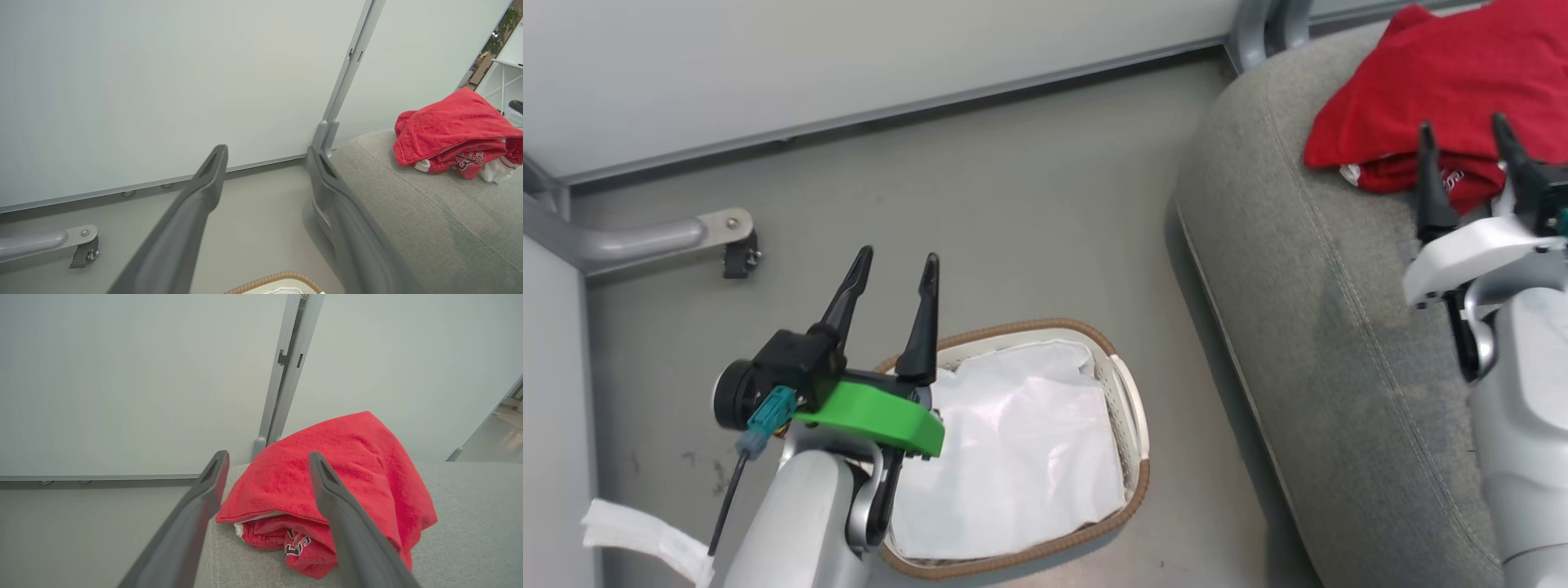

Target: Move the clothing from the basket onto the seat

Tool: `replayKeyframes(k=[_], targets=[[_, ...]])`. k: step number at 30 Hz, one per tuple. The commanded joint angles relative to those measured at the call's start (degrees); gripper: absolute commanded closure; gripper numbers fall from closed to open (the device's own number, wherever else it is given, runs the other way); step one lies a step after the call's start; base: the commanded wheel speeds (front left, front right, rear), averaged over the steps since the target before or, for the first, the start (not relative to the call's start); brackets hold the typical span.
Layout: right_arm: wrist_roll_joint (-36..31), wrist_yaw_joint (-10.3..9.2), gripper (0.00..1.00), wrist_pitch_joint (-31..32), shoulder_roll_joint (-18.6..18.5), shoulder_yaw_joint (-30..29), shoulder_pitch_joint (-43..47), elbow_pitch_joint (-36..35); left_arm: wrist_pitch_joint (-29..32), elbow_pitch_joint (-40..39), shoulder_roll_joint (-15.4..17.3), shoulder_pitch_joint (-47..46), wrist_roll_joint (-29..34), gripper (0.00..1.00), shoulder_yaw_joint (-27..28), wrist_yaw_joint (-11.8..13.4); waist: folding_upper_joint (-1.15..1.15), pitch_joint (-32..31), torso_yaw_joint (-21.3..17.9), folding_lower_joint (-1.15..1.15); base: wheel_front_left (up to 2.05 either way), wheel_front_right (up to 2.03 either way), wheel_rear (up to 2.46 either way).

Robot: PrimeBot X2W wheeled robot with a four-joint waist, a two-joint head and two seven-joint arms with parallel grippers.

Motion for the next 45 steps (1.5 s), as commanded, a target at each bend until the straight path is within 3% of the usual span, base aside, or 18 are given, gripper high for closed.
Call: replayKeyframes(k=[1, 7, 13, 20, 30, 45], targets=[[-0.38, -0.08, 0.00, -0.01, 0.81, 0.57, 0.03, 0.06, -0.03, 0.20, -0.02, 1.50, 0.16, 0.00, 0.98, 0.44, 0.00, -3.28, 2.90, 0.00, 0.00, 0.00, 0.00], [0.84, -0.08, 0.00, -0.01, 5.21, 2.80, 3.78, -0.65, -0.04, 1.71, -0.30, 4.16, -0.09, 0.00, 5.07, 1.48, 0.00, -6.48, 5.51, 0.00, 0.00, 0.00, 0.00], [1.98, -0.08, 0.00, -0.01, 7.21, 3.56, 9.04, -1.92, -0.03, 1.77, -0.38, 7.01, 0.13, 0.00, 8.51, 1.68, 0.00, -8.84, 7.28, 0.00, 0.00, 0.00, 0.00], [7.40, -0.08, 0.00, -0.01, 7.32, 7.77, 16.39, -5.27, -0.03, 1.36, -0.40, 12.06, -0.52, 0.00, 10.39, 1.00, 0.00, -10.80, 8.69, 0.00, 0.00, 0.00, 0.00], [11.69, -0.08, 0.00, -0.01, 7.37, 8.22, 25.01, -10.45, -0.03, 1.12, -0.39, 16.28, -1.85, 0.00, 9.73, 1.36, 0.00, -13.37, 9.62, 0.00, 0.00, 0.00, 0.00], [12.43, -0.08, 0.00, -0.01, 7.38, 8.20, 28.29, -10.46, -0.03, 1.86, -0.38, 17.95, -3.43, 0.00, 7.60, 2.30, 0.00, -14.56, 9.44, 0.00, 0.00, 0.00, 0.00]])
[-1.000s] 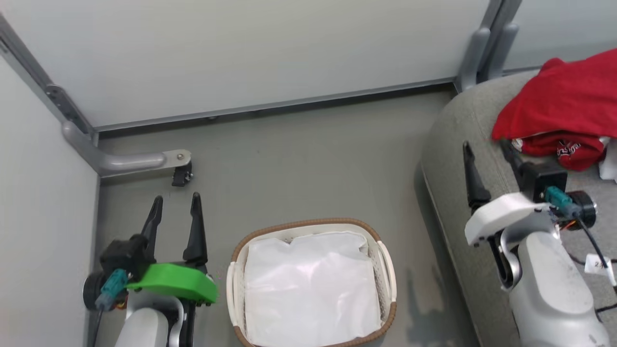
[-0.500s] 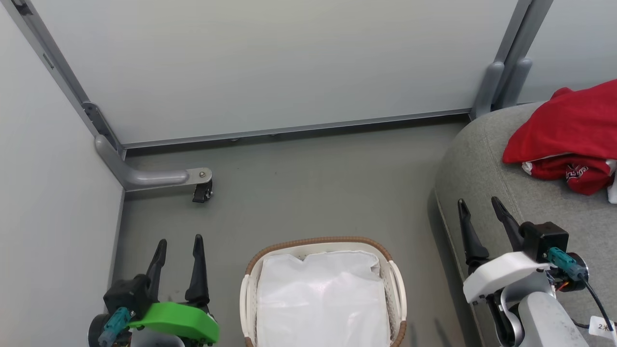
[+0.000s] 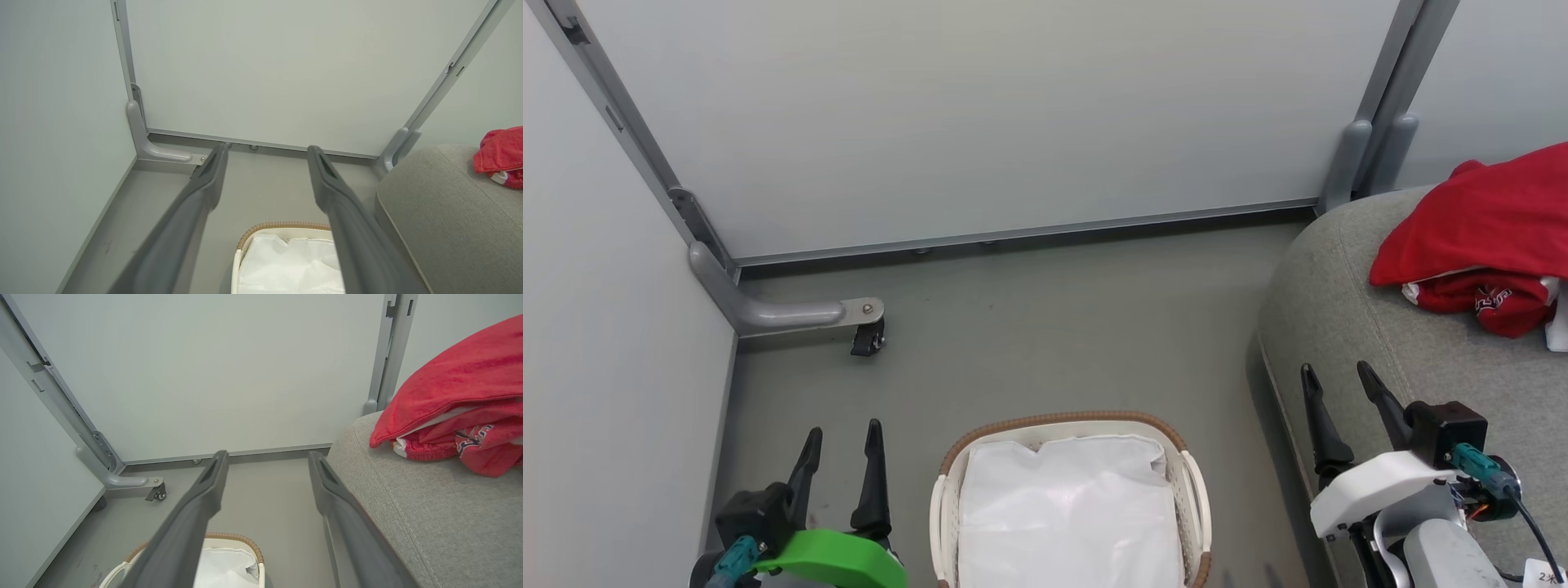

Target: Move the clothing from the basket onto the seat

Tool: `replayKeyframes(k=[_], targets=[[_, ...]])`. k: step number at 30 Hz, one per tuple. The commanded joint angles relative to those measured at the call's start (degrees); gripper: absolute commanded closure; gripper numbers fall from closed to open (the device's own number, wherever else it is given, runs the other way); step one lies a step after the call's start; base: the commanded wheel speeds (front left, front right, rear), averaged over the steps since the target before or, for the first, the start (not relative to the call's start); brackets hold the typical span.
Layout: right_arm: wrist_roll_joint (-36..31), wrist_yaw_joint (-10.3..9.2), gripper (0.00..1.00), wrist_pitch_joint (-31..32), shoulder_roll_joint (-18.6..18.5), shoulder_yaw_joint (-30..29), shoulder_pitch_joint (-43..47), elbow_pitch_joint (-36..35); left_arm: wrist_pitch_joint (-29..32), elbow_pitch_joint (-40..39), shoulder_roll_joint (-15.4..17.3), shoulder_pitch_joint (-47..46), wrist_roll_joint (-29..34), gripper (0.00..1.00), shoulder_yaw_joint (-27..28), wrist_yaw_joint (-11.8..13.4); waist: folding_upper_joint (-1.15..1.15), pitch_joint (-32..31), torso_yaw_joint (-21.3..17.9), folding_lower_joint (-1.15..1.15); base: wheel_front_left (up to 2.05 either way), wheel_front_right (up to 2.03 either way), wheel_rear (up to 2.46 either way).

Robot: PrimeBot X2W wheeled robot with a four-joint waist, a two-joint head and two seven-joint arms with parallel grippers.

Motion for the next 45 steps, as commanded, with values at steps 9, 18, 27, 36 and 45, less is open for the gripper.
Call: replayKeyframes(k=[9, 18, 27, 36, 45], targets=[[-0.37, -0.07, 0.00, -0.01, -0.25, 0.20, 0.52, 0.06, -0.03, 0.40, 0.10, 0.00, -0.04, 0.00, -0.18, 0.15, 0.00, 0.03, 0.11, 0.00, 0.00, 0.00, 0.00], [0.37, -0.07, 0.00, -0.01, -0.25, 0.74, 0.33, -0.14, -0.03, 0.81, 0.10, -0.43, 0.34, 0.00, 0.02, 0.06, 0.00, 0.02, 0.10, 0.00, 0.00, 0.00, 0.00], [0.22, 0.01, 1.00, 0.02, 0.31, 0.97, 0.53, 1.15, 0.02, 2.21, -0.03, 0.33, -0.10, 1.00, -0.33, 0.08, 0.00, 0.00, 0.08, 0.00, 0.00, 0.00, 0.00], [10.06, 0.01, 1.00, 3.07, 0.24, -0.26, 0.51, 0.18, 2.70, 1.29, -0.02, -0.34, -8.86, 1.00, 1.65, -0.25, 0.00, -0.01, 0.17, 0.00, 0.00, 0.00, 0.00], [19.03, 0.00, 1.00, 5.15, 0.18, -0.69, 1.18, -1.41, 5.08, 0.33, -0.01, -0.88, -16.73, 1.00, 3.39, -0.57, 0.00, -0.01, 0.27, 0.00, 0.00, 0.00, 0.00]])
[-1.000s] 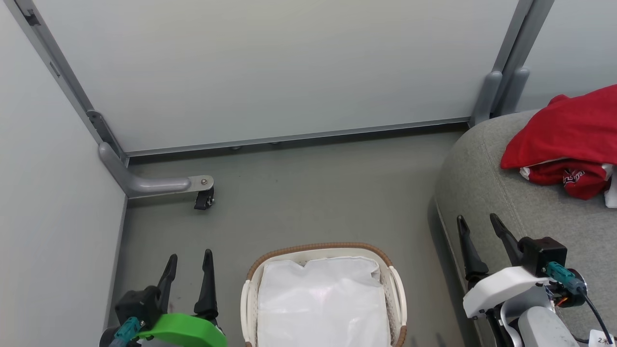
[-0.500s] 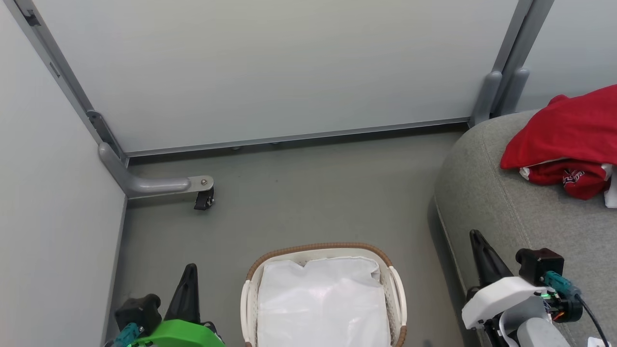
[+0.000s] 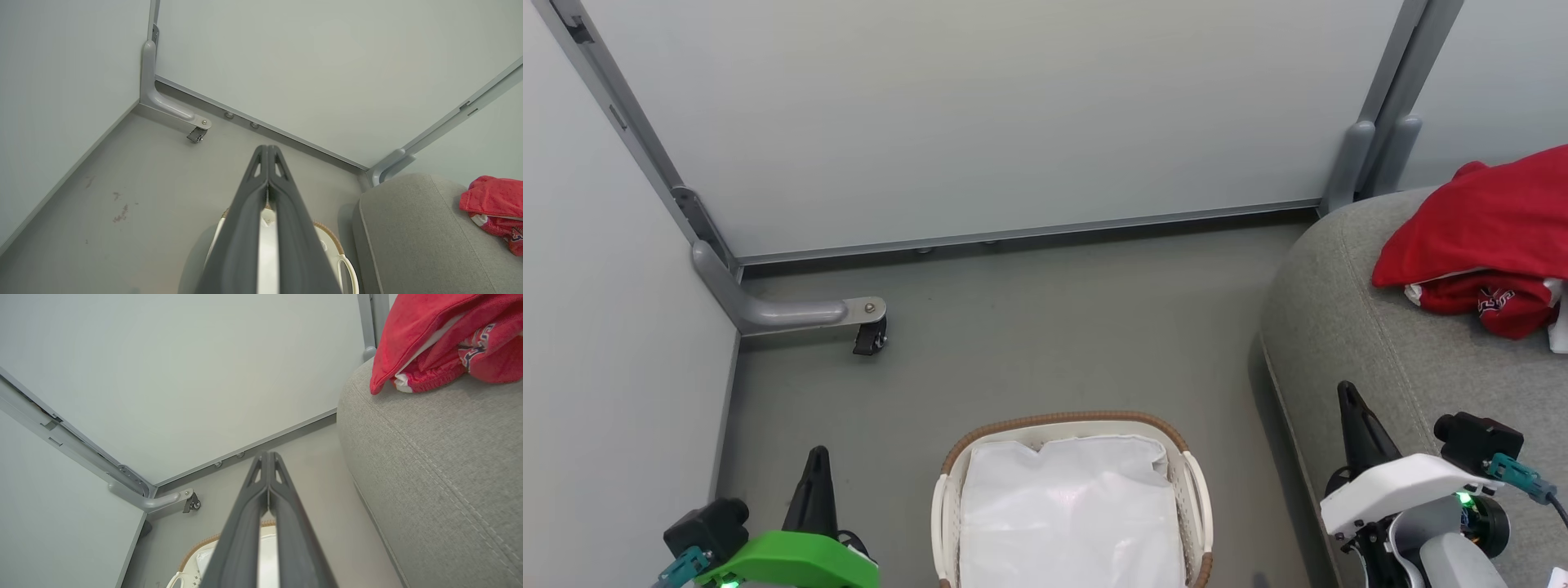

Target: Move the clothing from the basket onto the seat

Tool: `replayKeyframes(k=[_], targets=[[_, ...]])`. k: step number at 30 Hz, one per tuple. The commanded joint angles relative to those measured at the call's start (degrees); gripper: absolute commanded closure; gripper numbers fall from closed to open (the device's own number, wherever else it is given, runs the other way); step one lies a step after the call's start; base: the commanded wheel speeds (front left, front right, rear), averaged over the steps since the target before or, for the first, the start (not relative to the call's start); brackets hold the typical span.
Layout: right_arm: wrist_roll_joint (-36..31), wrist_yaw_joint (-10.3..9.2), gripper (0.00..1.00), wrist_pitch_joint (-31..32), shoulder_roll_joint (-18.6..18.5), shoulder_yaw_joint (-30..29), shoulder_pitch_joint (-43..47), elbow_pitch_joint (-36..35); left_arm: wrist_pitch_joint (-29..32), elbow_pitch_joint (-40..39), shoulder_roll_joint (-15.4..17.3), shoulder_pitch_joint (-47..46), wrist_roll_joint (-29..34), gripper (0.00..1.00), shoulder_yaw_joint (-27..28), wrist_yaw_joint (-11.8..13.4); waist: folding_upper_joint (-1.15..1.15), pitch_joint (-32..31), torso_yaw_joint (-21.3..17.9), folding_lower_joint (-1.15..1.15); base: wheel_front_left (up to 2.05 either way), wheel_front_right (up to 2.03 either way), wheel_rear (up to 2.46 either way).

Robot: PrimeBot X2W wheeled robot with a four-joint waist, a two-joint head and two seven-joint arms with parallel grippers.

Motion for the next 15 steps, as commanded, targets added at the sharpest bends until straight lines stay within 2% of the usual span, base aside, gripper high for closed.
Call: replayKeyframes(k=[1, 15], targets=[[2.37, -0.01, 1.00, 0.50, -0.30, -0.30, -0.22, -1.28, 0.55, -1.11, 0.09, -1.52, -2.17, 1.00, 0.61, -0.43, 0.00, 0.00, 0.02, 0.00, 0.00, 0.00, 0.00], [14.32, -0.02, 1.00, 3.66, -0.39, -1.24, 0.27, -3.01, 3.76, -2.37, 0.12, -2.28, -12.72, 1.00, 2.97, -0.83, 0.00, 0.00, 0.16, 0.00, 0.00, 0.00, 0.00]])
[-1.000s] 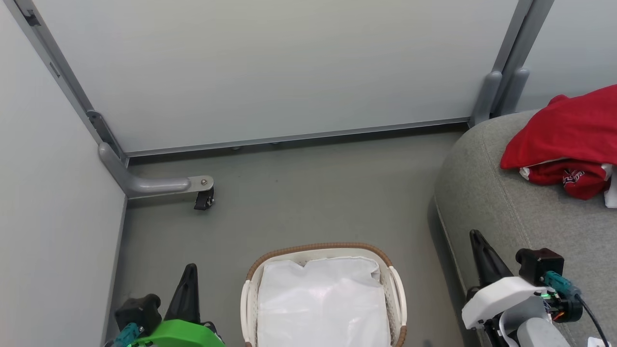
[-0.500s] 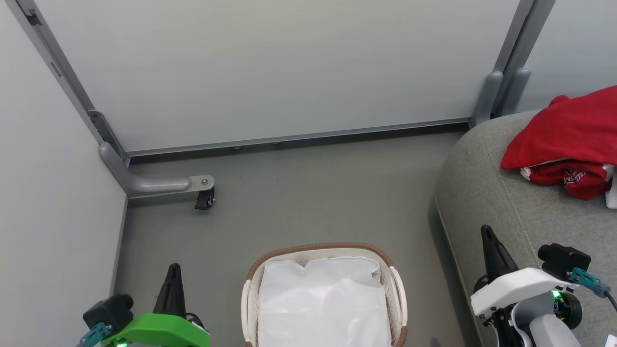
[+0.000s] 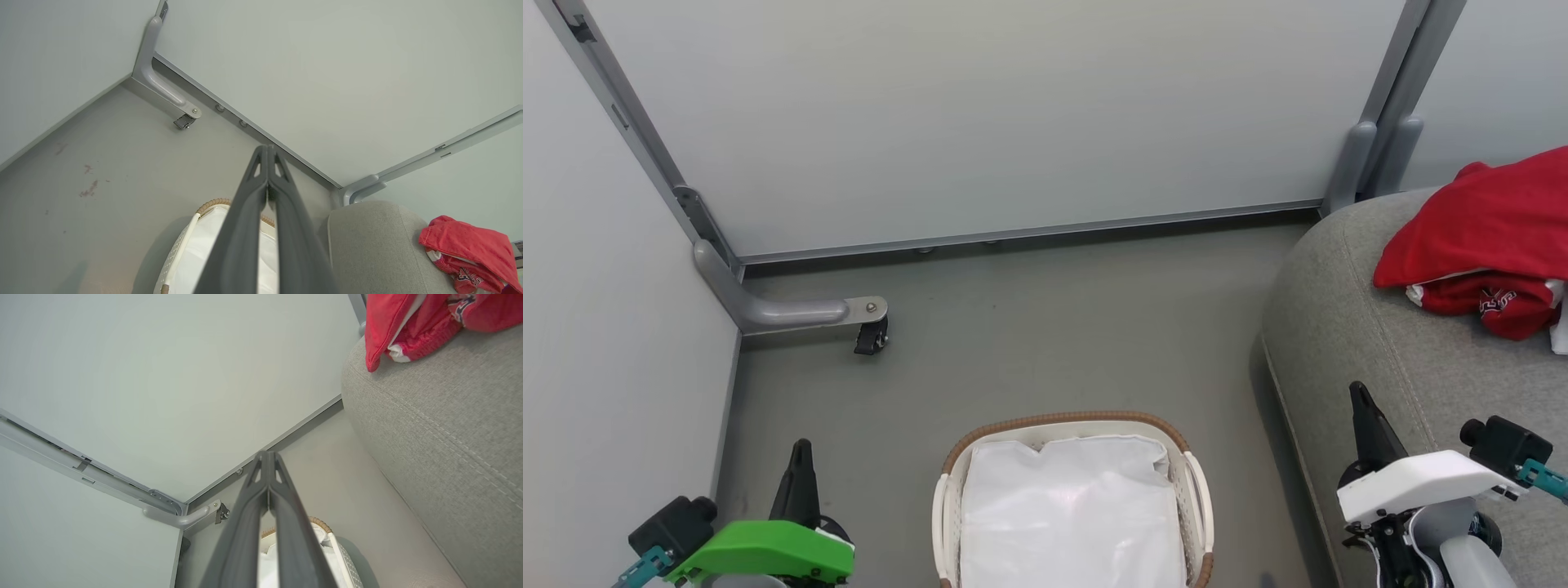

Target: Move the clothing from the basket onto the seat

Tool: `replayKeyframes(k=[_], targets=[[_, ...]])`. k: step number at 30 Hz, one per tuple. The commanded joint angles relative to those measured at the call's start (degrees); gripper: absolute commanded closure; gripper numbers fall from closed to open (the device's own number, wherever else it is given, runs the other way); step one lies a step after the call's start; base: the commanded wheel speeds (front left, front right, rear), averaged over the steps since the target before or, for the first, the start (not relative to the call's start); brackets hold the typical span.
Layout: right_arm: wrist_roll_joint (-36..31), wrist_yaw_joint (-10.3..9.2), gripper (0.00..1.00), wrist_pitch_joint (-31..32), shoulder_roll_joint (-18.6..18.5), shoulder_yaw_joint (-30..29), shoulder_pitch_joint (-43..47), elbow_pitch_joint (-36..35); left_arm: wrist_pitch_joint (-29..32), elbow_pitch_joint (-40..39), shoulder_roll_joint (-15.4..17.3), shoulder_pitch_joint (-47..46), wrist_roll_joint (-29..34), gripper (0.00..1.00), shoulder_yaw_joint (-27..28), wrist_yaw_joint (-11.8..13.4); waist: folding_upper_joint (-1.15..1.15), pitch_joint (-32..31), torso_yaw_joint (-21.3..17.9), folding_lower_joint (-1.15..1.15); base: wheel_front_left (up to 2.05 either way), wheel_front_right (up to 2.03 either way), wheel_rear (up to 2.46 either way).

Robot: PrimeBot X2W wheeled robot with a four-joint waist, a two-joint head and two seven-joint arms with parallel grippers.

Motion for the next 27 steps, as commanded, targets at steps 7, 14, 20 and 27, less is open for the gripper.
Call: replayKeyframes(k=[7, 14, 20, 27], targets=[[6.76, -0.01, 1.00, 1.78, -0.40, -0.70, -0.16, -1.81, 1.72, -1.53, 0.14, -2.01, -6.01, 1.00, 1.57, -0.51, 0.00, 0.00, 0.08, 0.00, 0.00, 0.00, 0.00], [11.66, -0.01, 1.00, 3.09, -0.44, -1.11, 0.07, -2.47, 3.01, -2.05, 0.15, -2.31, -10.30, 1.00, 2.57, -0.66, 0.00, 0.00, 0.15, 0.00, 0.00, 0.00, 0.00], [15.77, -0.02, 1.00, 4.21, -0.47, -1.47, 0.27, -3.03, 4.14, -2.49, 0.16, -2.51, -13.96, 1.00, 3.36, -0.84, 0.00, 0.00, 0.21, 0.00, 0.00, 0.00, 0.00], [20.03, -0.02, 1.00, 5.40, -0.50, -1.83, 0.47, -3.64, 5.27, -2.88, 0.17, -2.84, -17.76, 1.00, 4.24, -0.96, 0.00, -0.01, 0.28, 0.00, 0.00, 0.00, 0.00]])
